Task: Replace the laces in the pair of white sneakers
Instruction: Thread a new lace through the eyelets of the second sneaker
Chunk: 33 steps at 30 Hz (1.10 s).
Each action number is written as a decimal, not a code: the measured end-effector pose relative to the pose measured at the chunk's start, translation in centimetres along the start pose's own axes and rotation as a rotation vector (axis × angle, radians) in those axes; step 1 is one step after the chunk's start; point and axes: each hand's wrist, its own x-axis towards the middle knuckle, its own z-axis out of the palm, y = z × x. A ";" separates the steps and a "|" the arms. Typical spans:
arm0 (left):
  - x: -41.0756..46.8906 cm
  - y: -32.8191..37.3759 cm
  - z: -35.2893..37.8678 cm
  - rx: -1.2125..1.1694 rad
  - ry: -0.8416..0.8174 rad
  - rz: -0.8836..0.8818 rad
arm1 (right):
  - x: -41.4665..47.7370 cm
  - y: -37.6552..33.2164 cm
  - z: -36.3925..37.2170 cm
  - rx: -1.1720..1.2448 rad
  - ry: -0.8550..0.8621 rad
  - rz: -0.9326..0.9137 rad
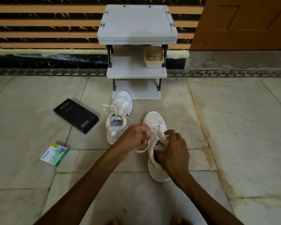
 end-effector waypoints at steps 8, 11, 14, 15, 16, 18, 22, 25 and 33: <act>0.3 1.7 -1.6 -0.162 0.173 0.002 | 0.1 0.1 -0.2 0.055 -0.065 0.025; 0.6 0.7 -1.4 0.167 0.290 -0.030 | 0.5 0.5 -1.0 0.073 -0.126 0.026; 0.3 0.1 -1.2 0.258 0.341 0.036 | 1.5 1.4 -2.3 0.081 -0.199 0.058; 0.2 -0.1 -1.1 0.277 0.351 0.062 | 1.8 1.7 -2.7 0.100 -0.227 0.078; 0.2 -0.3 -0.9 0.276 0.346 0.076 | 2.1 1.9 -3.2 0.106 -0.259 0.091; 0.1 -0.6 -0.6 0.222 0.278 0.076 | 2.7 2.0 -4.2 0.082 -0.350 0.105; -0.1 -0.7 0.7 -0.004 0.170 0.093 | 3.3 1.3 -6.7 0.405 -0.462 0.194; -0.4 0.0 0.9 -0.161 0.115 0.138 | 3.4 0.4 -9.1 0.612 -0.510 0.161; -1.4 5.3 0.4 -0.209 0.193 0.380 | 4.5 -2.2 -15.7 0.763 -0.561 -0.096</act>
